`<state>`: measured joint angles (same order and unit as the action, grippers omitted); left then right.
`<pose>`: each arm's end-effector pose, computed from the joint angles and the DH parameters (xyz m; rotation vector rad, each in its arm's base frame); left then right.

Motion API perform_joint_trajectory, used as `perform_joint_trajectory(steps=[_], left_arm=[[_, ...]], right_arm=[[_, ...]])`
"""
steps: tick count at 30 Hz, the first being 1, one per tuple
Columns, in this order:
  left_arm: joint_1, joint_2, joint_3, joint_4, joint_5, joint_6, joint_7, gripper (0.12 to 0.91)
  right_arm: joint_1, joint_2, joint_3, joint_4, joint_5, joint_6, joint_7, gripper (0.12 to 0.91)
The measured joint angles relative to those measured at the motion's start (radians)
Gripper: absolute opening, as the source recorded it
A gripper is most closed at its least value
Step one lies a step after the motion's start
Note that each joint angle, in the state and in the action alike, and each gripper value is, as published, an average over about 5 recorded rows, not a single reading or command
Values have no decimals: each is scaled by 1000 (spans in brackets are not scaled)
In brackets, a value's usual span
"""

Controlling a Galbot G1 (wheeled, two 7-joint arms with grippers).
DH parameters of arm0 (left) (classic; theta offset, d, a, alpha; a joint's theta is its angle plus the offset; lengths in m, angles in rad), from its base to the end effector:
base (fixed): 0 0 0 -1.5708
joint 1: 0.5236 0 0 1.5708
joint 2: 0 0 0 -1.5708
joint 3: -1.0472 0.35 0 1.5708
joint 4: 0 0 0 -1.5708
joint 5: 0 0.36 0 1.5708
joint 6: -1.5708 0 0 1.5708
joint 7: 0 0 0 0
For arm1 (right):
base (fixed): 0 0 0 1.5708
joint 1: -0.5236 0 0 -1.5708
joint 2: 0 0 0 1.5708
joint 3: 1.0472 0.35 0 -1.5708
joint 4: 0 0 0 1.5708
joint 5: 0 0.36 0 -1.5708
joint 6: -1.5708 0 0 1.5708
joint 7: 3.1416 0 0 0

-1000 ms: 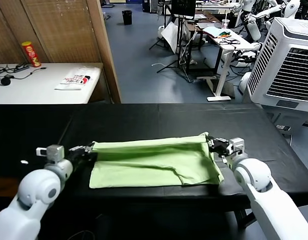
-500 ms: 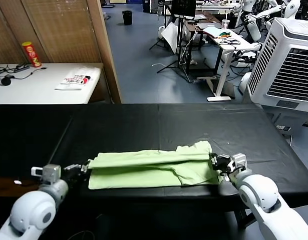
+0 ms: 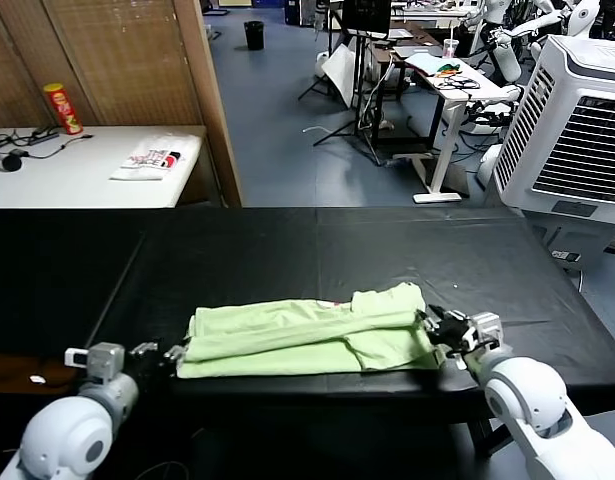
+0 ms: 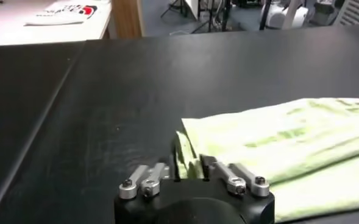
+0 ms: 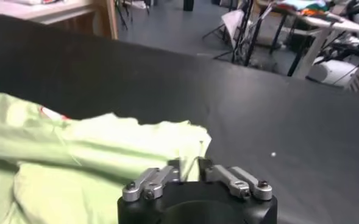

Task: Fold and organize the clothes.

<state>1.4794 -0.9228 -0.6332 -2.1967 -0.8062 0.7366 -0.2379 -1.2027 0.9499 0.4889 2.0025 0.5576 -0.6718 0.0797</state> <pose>0.2250 0.1094 -0.2047 -0.1587 -2.5178 -0.0097 0.2967 -0.1068 -0.2173 0.2286 -2.6495 0.1912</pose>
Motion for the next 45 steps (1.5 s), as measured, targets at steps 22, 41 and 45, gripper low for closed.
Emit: perform_joint_trajectory(steps=[22, 41, 45], left_arm=[[-233, -89, 85, 224, -60, -14, 2, 798], [-256, -115, 95, 279, -77, -9, 28, 469], [-262, -126, 100, 293, -73, -16, 25, 278]], right_arm=[[294, 131, -212, -291, -33, -26, 9, 666], [283, 158, -218, -319, -62, -21, 9, 522], [278, 168, -218, -322, -88, -5, 8, 439]])
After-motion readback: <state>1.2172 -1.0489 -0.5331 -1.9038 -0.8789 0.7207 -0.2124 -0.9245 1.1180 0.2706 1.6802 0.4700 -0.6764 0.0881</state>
